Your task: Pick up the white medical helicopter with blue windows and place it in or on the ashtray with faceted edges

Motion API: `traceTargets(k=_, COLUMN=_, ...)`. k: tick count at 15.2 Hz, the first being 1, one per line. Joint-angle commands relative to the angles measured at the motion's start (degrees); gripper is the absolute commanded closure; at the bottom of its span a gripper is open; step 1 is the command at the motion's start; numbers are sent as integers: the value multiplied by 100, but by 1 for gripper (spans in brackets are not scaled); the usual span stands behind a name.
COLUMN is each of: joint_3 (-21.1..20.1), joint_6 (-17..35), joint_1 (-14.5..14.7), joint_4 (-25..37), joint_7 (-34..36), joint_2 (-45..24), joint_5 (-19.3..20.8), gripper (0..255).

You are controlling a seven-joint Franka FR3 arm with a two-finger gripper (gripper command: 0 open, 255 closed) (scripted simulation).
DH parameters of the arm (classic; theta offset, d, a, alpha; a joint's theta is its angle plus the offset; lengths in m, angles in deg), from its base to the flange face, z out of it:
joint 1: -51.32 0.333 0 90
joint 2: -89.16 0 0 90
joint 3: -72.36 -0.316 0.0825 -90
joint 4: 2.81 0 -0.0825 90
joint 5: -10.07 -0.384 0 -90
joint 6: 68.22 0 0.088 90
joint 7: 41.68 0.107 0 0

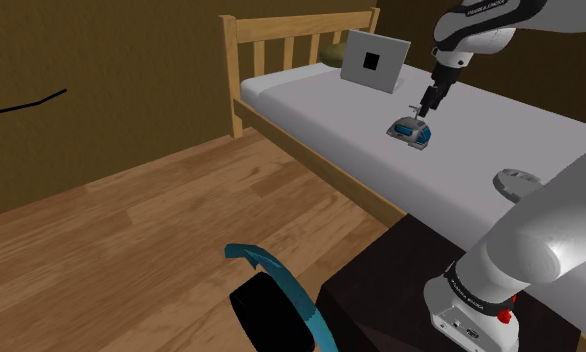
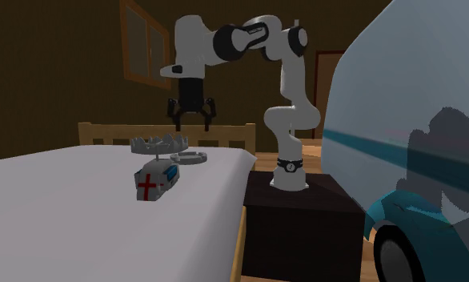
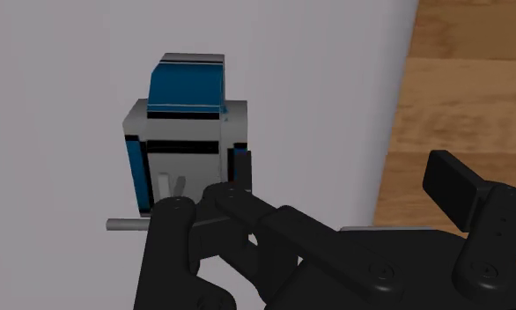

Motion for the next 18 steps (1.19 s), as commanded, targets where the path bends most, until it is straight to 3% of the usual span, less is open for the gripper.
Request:
traceTargets(k=1, joint_3=186, joint_6=63, joint_1=-52, joint_4=379, joint_7=-434, joint_2=-504, joint_5=-296, gripper=0)
traceTargets(k=7, joint_3=333, joint_6=47, joint_1=-503, joint_4=1540, joint_7=-1480, joint_2=-1934, joint_5=-1246, gripper=0)
traceTargets(k=18, joint_3=259, joint_6=556, joint_1=-565, joint_4=1215, joint_7=-1608, joint_2=-2171, joint_5=-1439, gripper=0)
